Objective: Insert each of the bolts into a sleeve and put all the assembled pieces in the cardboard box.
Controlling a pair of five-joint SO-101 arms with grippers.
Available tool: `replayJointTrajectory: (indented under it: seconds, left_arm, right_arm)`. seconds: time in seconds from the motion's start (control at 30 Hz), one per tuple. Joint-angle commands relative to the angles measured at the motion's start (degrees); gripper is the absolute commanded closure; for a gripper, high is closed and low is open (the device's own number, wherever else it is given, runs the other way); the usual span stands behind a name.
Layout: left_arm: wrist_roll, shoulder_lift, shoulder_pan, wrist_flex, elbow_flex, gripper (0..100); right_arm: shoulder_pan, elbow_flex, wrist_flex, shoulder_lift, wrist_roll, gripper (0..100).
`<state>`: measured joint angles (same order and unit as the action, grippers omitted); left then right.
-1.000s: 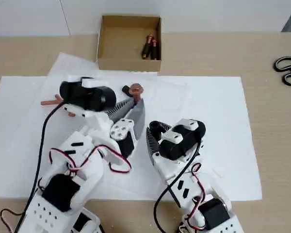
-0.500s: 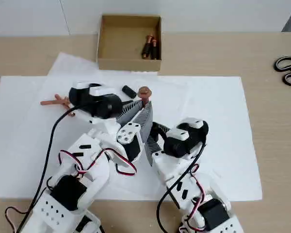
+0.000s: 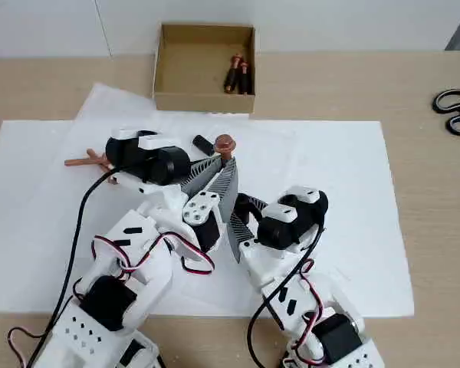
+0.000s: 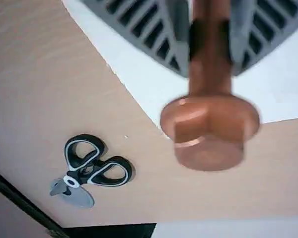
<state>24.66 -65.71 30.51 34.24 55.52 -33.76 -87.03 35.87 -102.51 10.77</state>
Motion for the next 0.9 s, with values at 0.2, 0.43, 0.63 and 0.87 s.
replayJointTrajectory:
  seconds: [0.2, 0.43, 0.63, 0.87]
  left_arm:
    - [0.35, -0.79, -0.09, -1.76, 0.66, 100]
    - [0.35, -1.14, 0.0, -3.16, 4.09, 100]
    - [0.35, -1.14, 0.0, -3.43, 3.91, 100]
    - [0.35, -1.05, -0.18, -5.01, 3.91, 100]
  right_arm:
    - [-1.63, 0.88, -1.45, -0.84, 0.35, 99.5]
    - [-1.8, 1.41, -1.45, -1.01, 0.35, 99.5]
    - [-1.89, 1.41, -1.45, -1.01, 0.35, 99.5]
    - [-2.86, 1.41, -1.45, -0.84, 0.35, 99.5]
